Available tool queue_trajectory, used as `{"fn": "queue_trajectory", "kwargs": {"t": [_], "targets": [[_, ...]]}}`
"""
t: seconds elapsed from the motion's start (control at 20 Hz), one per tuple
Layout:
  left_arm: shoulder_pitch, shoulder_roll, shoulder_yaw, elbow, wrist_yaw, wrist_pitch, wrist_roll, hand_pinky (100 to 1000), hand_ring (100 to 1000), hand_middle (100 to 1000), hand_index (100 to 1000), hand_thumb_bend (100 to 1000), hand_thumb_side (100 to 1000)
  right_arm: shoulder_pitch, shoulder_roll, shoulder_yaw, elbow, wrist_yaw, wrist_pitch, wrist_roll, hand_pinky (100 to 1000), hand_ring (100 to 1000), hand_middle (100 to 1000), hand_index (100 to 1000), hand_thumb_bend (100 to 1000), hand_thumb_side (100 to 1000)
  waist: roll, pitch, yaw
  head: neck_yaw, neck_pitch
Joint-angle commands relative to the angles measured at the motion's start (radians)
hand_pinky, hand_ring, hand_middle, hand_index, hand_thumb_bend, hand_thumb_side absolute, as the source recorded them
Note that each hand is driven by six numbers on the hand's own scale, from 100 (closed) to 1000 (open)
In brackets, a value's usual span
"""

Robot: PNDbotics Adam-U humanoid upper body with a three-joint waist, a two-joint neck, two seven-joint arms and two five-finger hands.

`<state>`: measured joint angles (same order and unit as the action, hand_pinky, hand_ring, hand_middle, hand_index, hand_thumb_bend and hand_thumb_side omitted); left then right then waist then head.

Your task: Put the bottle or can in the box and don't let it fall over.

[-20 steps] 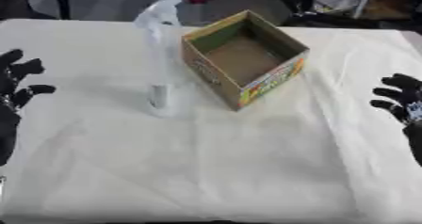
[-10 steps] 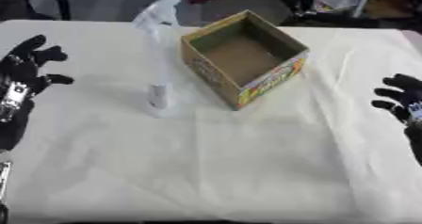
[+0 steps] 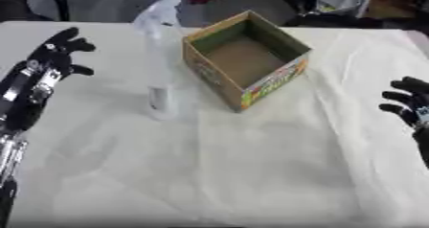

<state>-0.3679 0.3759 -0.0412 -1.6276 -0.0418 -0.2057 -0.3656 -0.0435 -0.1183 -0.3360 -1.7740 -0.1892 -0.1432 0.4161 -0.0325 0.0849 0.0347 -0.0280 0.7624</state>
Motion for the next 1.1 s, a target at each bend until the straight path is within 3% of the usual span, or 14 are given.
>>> {"fn": "queue_trajectory", "kwargs": {"t": [0.05, 0.65, 1.1], "targets": [[-0.047, 0.023, -0.024, 0.046, -0.055, -0.026, 0.003, 752, 1000, 803, 998, 105, 872, -0.007, -0.012, 0.002, -0.016, 0.0, -0.002, 0.005, 751, 794, 788, 836, 100, 470, 0.003, -0.015, -0.003, 0.003, -0.012], [-0.208, -0.032, -0.076, 0.272, -0.243, -0.116, 0.075, 766, 1000, 830, 1000, 100, 771, -0.004, -0.009, 0.009, -0.014, -0.004, 0.001, 0.014, 751, 793, 788, 836, 100, 470, 0.004, -0.017, -0.019, 0.012, -0.021], [-0.311, -0.065, -0.075, 0.413, -0.319, -0.132, 0.154, 767, 1000, 836, 1000, 100, 717, -0.002, -0.007, 0.016, -0.01, -0.006, 0.001, 0.022, 751, 793, 788, 836, 100, 470, 0.001, -0.015, -0.031, 0.019, -0.025]]}}
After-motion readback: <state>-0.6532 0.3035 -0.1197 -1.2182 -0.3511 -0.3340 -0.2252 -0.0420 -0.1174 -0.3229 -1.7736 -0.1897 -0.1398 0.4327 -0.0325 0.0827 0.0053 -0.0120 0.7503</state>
